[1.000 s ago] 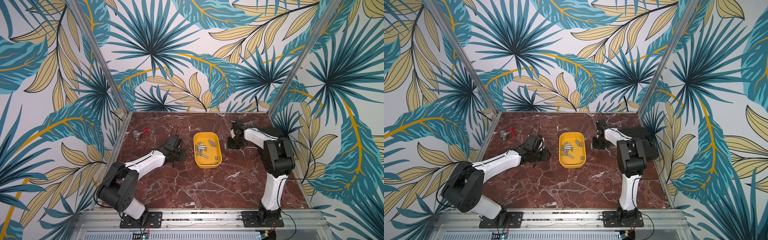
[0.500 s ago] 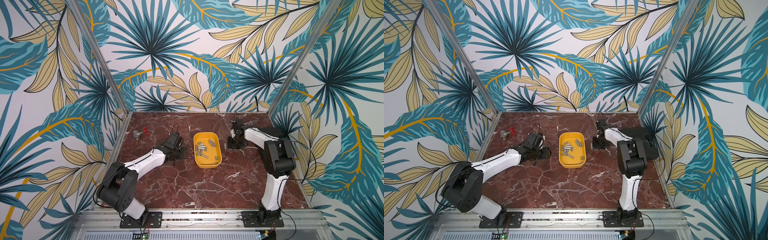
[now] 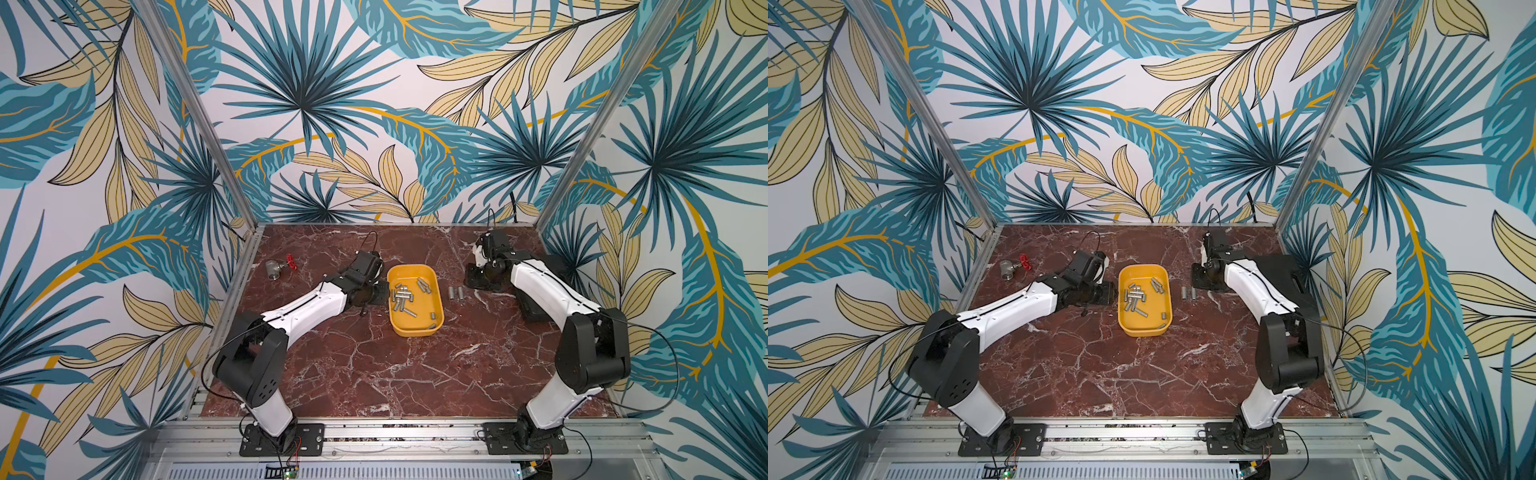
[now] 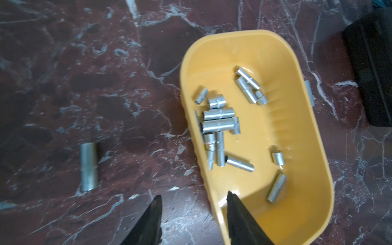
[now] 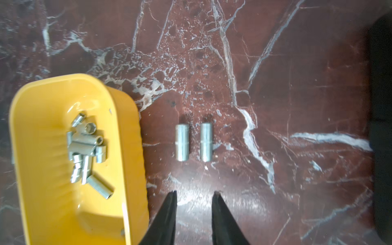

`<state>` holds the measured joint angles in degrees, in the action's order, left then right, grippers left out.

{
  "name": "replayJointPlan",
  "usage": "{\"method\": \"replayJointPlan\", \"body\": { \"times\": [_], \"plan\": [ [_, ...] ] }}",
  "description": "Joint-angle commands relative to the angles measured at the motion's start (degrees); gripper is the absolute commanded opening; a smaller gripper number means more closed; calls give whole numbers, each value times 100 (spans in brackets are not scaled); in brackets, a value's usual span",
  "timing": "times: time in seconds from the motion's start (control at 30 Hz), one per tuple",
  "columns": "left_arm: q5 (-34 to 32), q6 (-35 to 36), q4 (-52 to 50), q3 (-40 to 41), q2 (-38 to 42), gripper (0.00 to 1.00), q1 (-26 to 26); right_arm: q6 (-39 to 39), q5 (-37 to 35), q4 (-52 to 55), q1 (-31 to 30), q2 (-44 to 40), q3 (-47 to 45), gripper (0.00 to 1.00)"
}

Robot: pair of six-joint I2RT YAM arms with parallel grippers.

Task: Take out the socket from the storage box
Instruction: Pick up the socket head from the storage box.

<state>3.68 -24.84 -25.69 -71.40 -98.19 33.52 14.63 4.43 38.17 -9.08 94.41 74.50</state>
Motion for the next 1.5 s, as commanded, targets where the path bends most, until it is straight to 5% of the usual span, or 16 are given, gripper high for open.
{"method": "replayJointPlan", "body": {
  "times": [0.0,0.7,1.47],
  "plan": [
    [-137,253,-408,-637,-393,50,210,167,120,40,-5,-357,-455,30],
    [-52,522,-1148,-3755,-2876,44,589,290,183,-43,-10,-1170,-1482,30],
    [-313,308,-526,-4292,-3821,42,617,304,244,-108,-15,-1100,-1516,30]
  ]
}}
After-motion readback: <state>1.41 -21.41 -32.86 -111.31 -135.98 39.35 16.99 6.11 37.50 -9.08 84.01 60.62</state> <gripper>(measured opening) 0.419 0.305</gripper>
